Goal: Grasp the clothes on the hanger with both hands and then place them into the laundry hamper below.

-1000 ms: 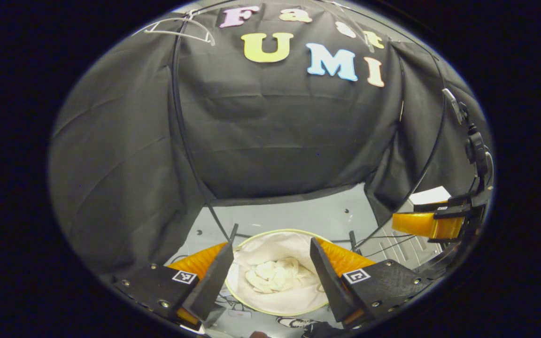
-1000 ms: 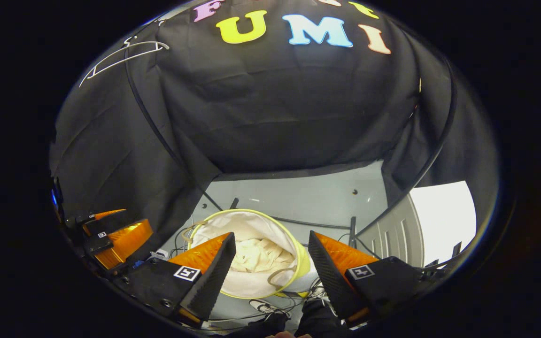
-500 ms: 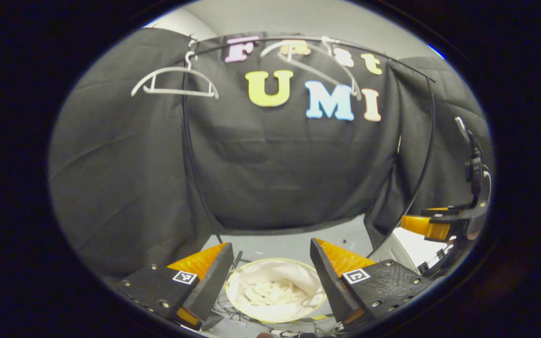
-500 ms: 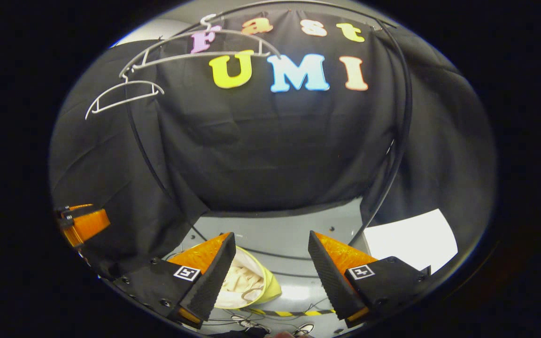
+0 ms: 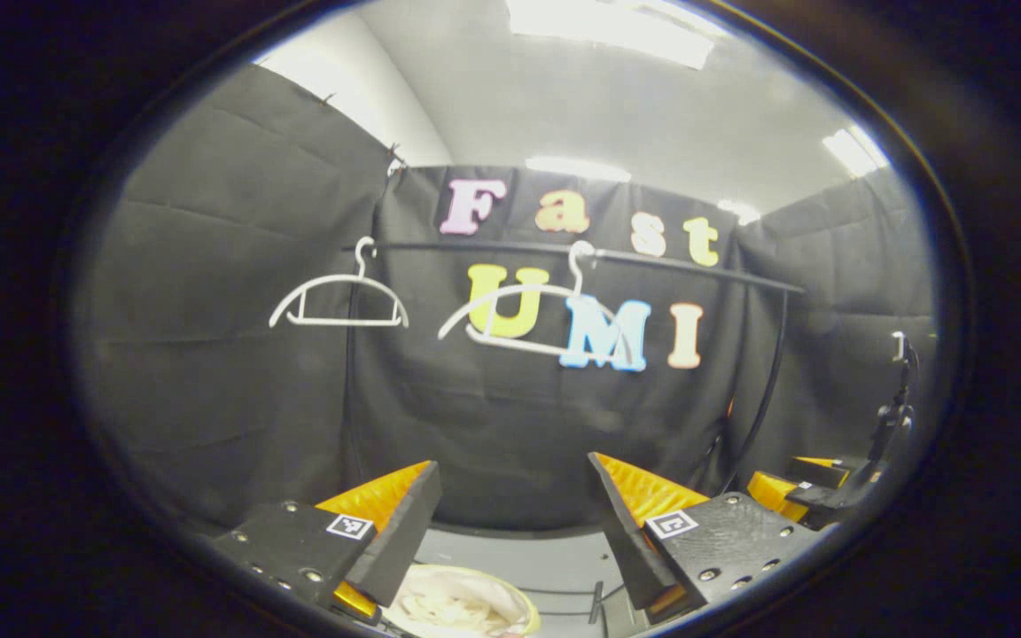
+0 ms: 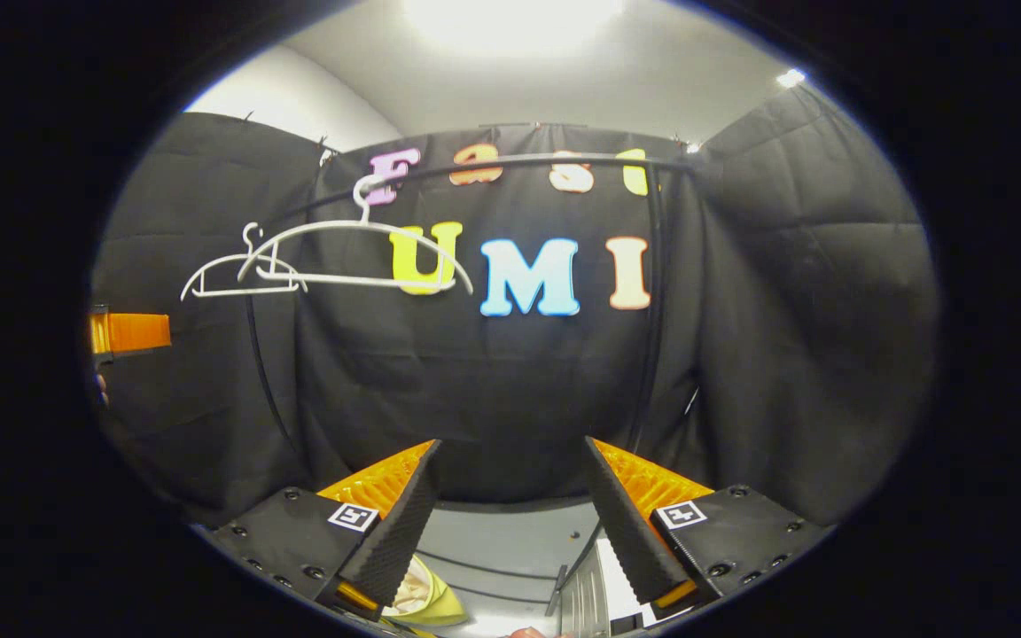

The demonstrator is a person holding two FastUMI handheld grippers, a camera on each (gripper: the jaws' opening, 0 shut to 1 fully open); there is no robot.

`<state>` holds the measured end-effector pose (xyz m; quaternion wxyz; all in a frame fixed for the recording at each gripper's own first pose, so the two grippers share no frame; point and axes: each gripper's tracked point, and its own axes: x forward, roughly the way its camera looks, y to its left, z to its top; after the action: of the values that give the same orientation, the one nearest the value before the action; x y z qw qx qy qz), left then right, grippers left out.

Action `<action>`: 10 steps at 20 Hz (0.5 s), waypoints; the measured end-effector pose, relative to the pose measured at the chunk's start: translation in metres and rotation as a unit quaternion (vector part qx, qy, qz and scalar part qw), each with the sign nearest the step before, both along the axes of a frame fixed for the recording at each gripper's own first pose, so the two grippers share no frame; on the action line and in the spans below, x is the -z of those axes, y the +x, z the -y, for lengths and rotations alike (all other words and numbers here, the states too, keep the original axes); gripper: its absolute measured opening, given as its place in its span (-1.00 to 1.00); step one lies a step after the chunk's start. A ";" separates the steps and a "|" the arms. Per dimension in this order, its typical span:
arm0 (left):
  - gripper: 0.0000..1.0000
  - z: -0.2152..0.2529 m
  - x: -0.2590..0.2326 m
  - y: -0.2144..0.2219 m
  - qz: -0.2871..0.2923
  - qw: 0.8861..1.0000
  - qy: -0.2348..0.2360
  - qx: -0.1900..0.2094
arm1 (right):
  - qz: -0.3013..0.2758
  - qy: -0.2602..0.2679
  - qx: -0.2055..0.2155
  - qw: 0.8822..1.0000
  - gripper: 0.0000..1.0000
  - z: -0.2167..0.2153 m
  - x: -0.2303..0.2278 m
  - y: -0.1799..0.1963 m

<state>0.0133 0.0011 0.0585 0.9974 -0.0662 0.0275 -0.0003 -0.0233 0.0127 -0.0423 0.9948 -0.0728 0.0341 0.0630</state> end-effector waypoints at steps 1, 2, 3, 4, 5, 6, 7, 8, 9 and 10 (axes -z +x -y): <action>0.90 0.001 -0.012 -0.005 0.011 1.000 -0.001 -0.001 | 0.012 0.010 0.003 1.000 0.95 0.005 -0.014 -0.005; 0.90 0.002 -0.027 -0.008 0.021 1.000 0.001 0.001 | 0.025 0.026 0.003 0.999 0.95 0.008 -0.027 -0.010; 0.90 0.001 -0.042 -0.011 0.033 0.999 0.008 0.001 | 0.036 0.044 -0.001 0.998 0.95 0.007 -0.039 -0.014; 0.89 0.003 -0.056 -0.016 0.045 0.999 0.017 0.000 | 0.045 0.057 -0.003 0.997 0.90 0.009 -0.048 -0.019; 0.89 0.001 -0.066 -0.020 0.055 0.998 0.028 -0.001 | 0.053 0.068 0.001 0.996 0.86 0.012 -0.058 -0.022; 0.89 0.001 -0.073 -0.026 0.062 0.997 0.039 -0.002 | 0.056 0.075 0.007 0.996 0.95 0.014 -0.065 -0.016; 0.89 -0.001 -0.078 -0.030 0.065 0.997 0.047 -0.003 | 0.064 0.082 0.014 0.994 0.94 0.015 -0.074 -0.018; 0.90 -0.003 -0.078 -0.031 0.066 0.997 0.050 -0.003 | 0.071 0.086 0.018 0.994 0.95 0.014 -0.079 -0.019; 0.90 -0.005 -0.078 -0.033 0.063 0.997 0.047 -0.005 | 0.074 0.087 0.021 0.993 0.95 0.013 -0.082 -0.021; 0.89 -0.008 -0.075 -0.036 0.058 0.998 0.038 -0.007 | 0.073 0.084 0.022 0.993 0.95 0.011 -0.080 -0.024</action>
<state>-0.0223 0.0092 0.1339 0.9991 -0.0287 -0.0308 0.0037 -0.0475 0.0013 0.0374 0.9984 0.0079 -0.0424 0.0377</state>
